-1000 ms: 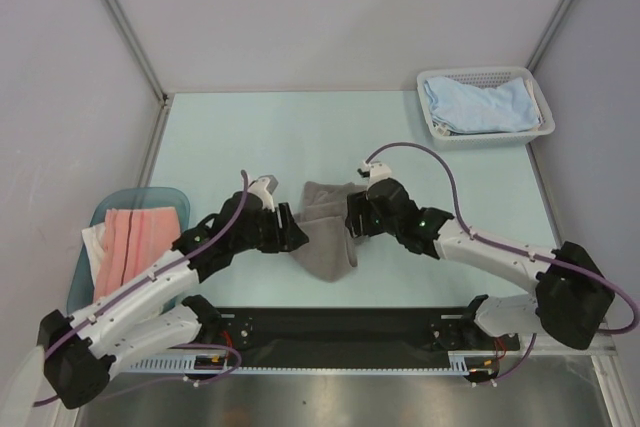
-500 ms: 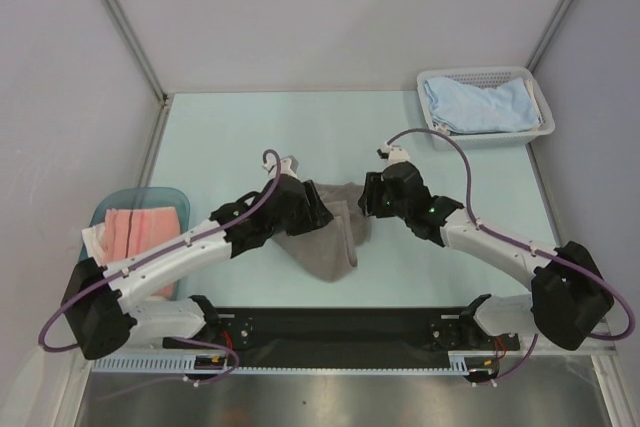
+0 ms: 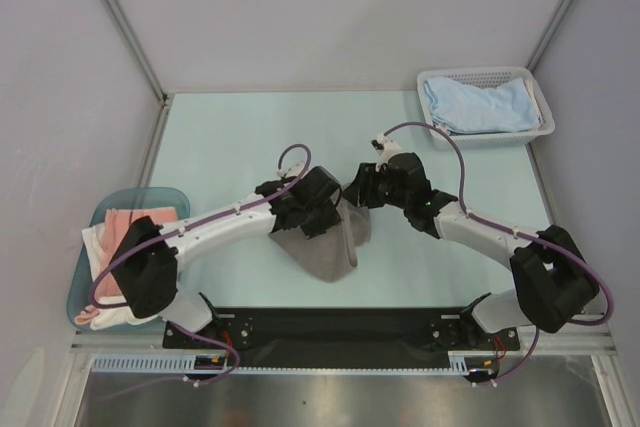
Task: Fold and stack the towels
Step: Flatten out the crumpled towel
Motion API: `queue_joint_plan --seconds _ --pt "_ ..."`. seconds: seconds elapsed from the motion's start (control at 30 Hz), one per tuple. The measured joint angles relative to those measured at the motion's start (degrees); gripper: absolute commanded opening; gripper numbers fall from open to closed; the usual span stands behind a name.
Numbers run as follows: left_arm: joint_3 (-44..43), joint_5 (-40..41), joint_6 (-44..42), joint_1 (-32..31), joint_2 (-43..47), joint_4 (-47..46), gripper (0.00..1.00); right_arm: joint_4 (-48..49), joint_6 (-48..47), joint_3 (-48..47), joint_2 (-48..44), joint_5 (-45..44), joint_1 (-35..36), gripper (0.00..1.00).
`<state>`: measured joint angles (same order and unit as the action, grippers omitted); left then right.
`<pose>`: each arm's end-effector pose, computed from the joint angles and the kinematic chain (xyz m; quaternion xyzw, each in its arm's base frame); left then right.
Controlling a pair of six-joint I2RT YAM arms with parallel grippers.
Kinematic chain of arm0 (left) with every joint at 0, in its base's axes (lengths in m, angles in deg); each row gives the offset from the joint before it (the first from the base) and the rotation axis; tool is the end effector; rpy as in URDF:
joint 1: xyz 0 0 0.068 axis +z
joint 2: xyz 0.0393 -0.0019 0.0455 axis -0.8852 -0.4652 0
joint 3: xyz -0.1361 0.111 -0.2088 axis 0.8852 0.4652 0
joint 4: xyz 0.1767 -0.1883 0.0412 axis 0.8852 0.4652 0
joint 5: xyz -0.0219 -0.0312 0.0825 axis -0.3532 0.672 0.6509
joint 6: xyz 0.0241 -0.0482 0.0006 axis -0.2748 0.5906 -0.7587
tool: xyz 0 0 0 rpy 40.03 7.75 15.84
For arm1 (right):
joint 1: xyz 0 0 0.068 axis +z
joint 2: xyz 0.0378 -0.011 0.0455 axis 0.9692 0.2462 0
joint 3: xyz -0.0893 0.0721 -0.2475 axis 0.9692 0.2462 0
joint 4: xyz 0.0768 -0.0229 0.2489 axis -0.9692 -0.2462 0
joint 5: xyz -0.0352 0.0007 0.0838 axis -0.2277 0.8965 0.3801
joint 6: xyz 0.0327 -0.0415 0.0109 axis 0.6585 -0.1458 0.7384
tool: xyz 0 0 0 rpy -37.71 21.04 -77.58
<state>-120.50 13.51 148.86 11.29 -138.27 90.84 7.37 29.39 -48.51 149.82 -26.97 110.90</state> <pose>0.1987 -0.2338 0.2467 -0.2089 0.9365 -0.1867 0.2109 0.2488 0.1828 0.2362 -0.1045 0.8409 0.3361 0.4112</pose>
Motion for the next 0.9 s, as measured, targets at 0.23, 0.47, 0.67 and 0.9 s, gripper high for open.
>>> queue_joint_plan --seconds 0.23,0.47,0.67,0.9 --pt "-1.9 -0.5 2.1 -0.6 -3.4 2.5 0.61 3.8 0.7 0.8 3.5 4.0 -0.2 0.49" --pt "-3.0 -0.5 2.1 -1.4 -3.8 1.9 0.61 5.5 1.4 0.9 4.7 5.5 -0.1 0.49" --pt "-4.2 -0.6 2.1 -1.8 -6.3 2.0 0.58 6.6 1.5 0.9 5.7 6.0 -0.1 0.49" --pt "-4.2 -0.5 1.7 -1.9 -7.0 1.9 0.34 6.8 1.5 1.0 6.1 6.3 -0.1 0.49"
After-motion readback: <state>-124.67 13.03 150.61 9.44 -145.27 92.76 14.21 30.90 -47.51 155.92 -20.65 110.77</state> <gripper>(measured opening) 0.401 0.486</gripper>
